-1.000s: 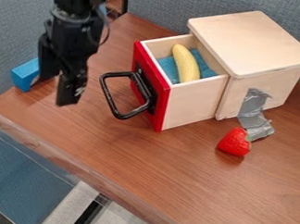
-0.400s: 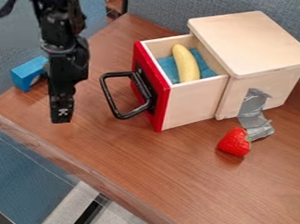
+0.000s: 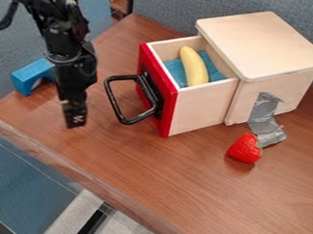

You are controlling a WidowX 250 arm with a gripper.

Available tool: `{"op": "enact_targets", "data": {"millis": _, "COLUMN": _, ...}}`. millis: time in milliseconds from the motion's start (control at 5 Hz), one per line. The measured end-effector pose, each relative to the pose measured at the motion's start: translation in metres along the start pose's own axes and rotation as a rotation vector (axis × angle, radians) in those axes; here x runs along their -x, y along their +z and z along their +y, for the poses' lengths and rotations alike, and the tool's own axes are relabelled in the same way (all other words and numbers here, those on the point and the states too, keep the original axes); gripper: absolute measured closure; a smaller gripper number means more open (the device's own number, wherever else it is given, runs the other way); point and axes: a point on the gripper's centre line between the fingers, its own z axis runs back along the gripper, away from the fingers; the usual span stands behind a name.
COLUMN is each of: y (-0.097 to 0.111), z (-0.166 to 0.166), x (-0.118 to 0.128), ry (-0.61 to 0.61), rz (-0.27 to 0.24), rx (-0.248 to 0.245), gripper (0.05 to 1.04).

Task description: Put the yellow banana inside the drawer and then closed it

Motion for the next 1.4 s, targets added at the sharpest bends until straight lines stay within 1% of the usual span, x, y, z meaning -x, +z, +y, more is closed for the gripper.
{"op": "enact_targets", "data": {"millis": 200, "y": 0.000, "z": -0.005, "x": -0.013, "ry": 0.053, "rz": -0.017, "rx": -0.016, "gripper": 0.083}}
{"op": "enact_targets", "data": {"millis": 400, "y": 0.000, "z": -0.011, "x": -0.022, "ry": 0.105, "rz": -0.016, "rx": -0.012, "gripper": 0.083}}
{"op": "enact_targets", "data": {"millis": 600, "y": -0.003, "z": -0.009, "x": -0.029, "ry": 0.117, "rz": -0.019, "rx": -0.010, "gripper": 0.083}}
{"op": "enact_targets", "data": {"millis": 800, "y": -0.009, "z": -0.006, "x": -0.032, "ry": 0.123, "rz": -0.008, "rx": 0.003, "gripper": 0.083}}
{"op": "enact_targets", "data": {"millis": 1000, "y": -0.014, "z": 0.000, "x": -0.039, "ry": 0.128, "rz": -0.010, "rx": 0.008, "gripper": 0.083}}
{"op": "enact_targets", "data": {"millis": 1400, "y": -0.023, "z": 0.008, "x": -0.046, "ry": 0.132, "rz": 0.003, "rx": 0.021, "gripper": 0.083}}
